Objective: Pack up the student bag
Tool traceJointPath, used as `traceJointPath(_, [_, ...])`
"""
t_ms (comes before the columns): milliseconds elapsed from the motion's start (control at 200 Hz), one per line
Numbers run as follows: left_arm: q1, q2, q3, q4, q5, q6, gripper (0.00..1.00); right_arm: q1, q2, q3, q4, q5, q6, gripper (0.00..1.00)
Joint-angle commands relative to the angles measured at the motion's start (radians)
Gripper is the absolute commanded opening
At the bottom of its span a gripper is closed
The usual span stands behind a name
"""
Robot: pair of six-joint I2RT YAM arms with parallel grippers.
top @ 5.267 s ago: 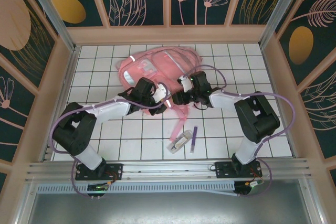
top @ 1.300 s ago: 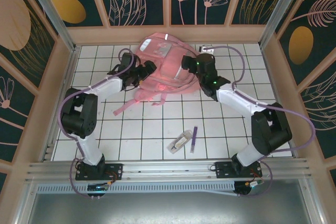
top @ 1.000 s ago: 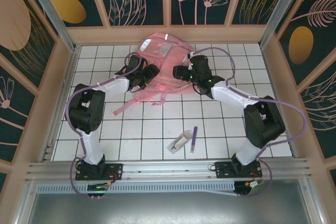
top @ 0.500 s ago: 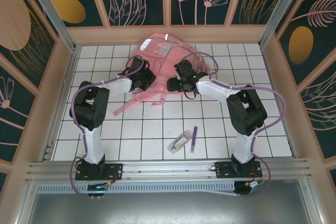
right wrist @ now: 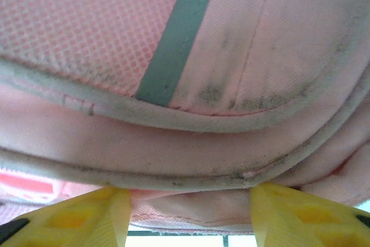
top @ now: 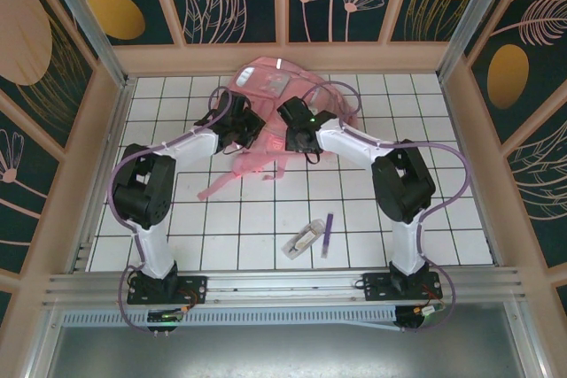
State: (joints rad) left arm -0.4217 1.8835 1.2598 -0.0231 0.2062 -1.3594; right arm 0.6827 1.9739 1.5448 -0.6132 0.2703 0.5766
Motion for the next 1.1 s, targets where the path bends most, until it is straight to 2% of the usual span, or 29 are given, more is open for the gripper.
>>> traceJointPath(0, [-0.006,-0.069,0.063,0.040,0.058,-0.085,0.00,-0.022,0.045,0.098,-0.139,0.155,0.145,0.56])
traceJointPath(155, [-0.011,-0.082,0.067,0.039,0.053,-0.100,0.00,-0.050,0.082,0.166,-0.156,0.138,0.274,0.54])
traceJointPath(280, [-0.011,-0.107,0.049,0.049,0.031,-0.102,0.00,-0.068,0.061,0.101,-0.049,0.063,0.322,0.48])
traceJointPath(530, [-0.012,-0.107,0.059,0.040,0.040,-0.097,0.00,-0.093,-0.006,-0.012,0.098,0.008,0.373,0.47])
traceJointPath(646, [-0.012,-0.103,0.062,0.035,0.045,-0.097,0.00,-0.097,-0.087,-0.105,0.244,-0.048,0.385,0.50])
traceJointPath(726, [-0.012,-0.094,0.061,0.037,0.059,-0.093,0.00,-0.107,-0.133,-0.152,0.325,-0.090,0.400,0.58])
traceJointPath(831, [-0.012,-0.091,0.049,0.046,0.067,-0.097,0.00,-0.109,-0.101,-0.152,0.332,-0.058,0.381,0.64])
traceJointPath(951, [-0.012,-0.098,0.051,0.053,0.073,-0.097,0.00,-0.120,-0.037,-0.146,0.314,-0.070,0.382,0.64])
traceJointPath(1006, [-0.013,-0.100,0.055,0.049,0.071,-0.081,0.00,-0.118,-0.036,-0.154,0.326,-0.063,0.379,0.61])
traceJointPath(1096, [-0.012,-0.099,0.052,0.051,0.085,-0.085,0.00,-0.120,-0.036,-0.147,0.314,-0.031,0.377,0.43])
